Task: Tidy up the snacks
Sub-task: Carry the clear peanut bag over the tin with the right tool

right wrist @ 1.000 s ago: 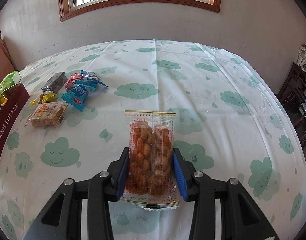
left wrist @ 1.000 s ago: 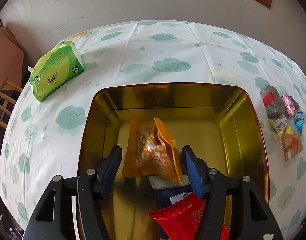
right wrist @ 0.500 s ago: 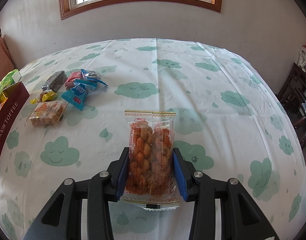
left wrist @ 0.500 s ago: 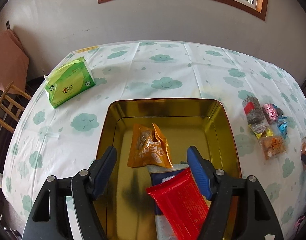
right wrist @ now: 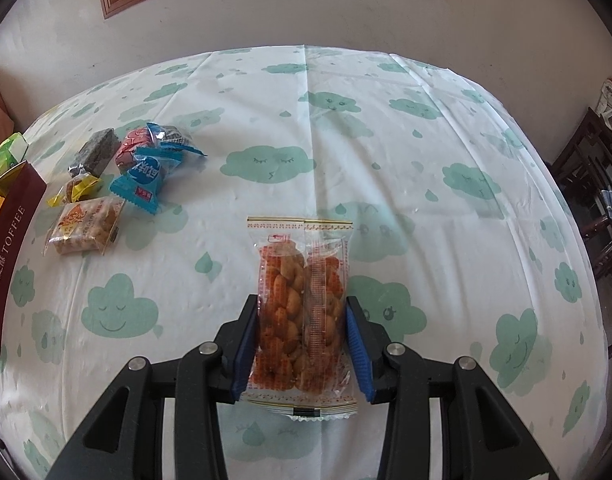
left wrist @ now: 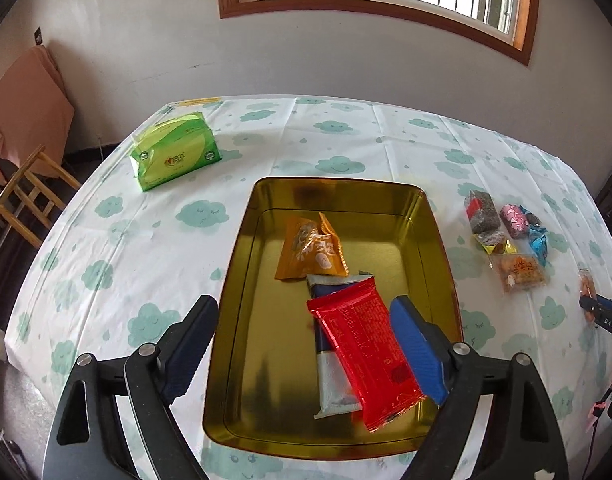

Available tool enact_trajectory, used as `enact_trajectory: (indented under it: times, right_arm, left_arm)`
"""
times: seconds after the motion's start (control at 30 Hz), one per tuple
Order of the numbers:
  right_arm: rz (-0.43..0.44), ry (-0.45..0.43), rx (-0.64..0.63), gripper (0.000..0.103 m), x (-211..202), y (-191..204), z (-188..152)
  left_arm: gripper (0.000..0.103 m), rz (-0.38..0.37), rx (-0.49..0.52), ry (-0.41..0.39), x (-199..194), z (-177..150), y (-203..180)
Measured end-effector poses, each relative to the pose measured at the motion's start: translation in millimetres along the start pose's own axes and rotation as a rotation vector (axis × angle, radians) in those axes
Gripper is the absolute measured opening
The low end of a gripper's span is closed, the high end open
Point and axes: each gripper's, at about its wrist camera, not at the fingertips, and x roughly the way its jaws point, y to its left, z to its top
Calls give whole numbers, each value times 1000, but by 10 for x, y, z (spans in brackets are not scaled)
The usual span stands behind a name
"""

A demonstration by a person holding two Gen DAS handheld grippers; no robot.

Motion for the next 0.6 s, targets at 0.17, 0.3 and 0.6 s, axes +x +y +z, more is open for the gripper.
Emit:
enact_trajectory:
  times: [0.17, 0.3, 0.6]
  right_arm:
    - [-24, -6, 27, 41, -18, 33, -14]
    - [-36, -18, 50, 41, -68, 91, -19]
    - [121, -101, 3, 40, -520, 744, 158]
  left_arm:
    - [94, 36, -61, -18, -98, -105, 147]
    - [94, 36, -108, -16, -142, -192, 297]
    - [94, 71, -201, -48, -322, -301, 561]
